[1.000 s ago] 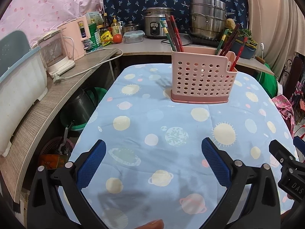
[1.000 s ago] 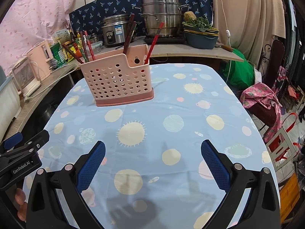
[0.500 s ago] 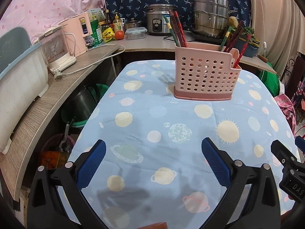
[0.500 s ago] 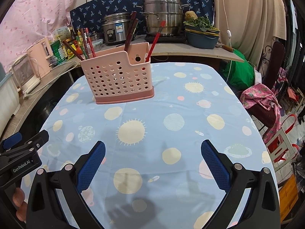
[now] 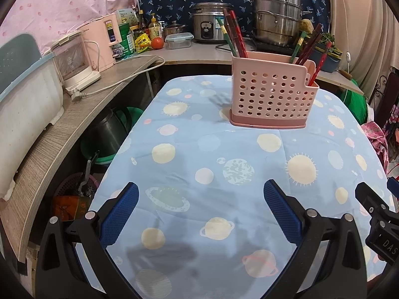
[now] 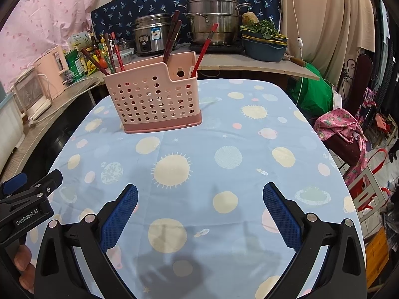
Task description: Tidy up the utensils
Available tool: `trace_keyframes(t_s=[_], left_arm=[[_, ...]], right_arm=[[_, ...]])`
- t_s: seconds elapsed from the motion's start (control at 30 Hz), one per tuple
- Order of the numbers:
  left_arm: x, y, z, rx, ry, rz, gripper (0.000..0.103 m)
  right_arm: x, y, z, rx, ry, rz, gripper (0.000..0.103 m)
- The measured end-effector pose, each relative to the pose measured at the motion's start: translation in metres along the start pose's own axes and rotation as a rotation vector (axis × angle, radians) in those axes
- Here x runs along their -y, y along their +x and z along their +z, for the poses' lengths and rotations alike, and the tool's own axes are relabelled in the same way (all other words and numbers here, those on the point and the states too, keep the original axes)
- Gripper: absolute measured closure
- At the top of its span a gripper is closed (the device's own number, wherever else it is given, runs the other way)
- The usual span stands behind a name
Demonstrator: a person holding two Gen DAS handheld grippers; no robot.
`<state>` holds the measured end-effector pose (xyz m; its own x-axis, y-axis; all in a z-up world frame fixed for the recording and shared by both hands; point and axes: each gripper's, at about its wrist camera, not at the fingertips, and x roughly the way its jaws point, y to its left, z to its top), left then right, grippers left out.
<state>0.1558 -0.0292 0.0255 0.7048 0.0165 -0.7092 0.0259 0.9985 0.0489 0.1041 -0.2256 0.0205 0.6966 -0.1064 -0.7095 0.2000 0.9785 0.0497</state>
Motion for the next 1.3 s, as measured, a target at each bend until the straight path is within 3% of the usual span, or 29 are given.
trace_keyframes(t_s=[1.3], left_arm=[[0.0033, 0.0007, 0.0053, 0.019, 0.023, -0.002, 0.007]], right_arm=[[-0.0016, 0.0044, 0.004, -0.01, -0.009, -0.005, 0.006]])
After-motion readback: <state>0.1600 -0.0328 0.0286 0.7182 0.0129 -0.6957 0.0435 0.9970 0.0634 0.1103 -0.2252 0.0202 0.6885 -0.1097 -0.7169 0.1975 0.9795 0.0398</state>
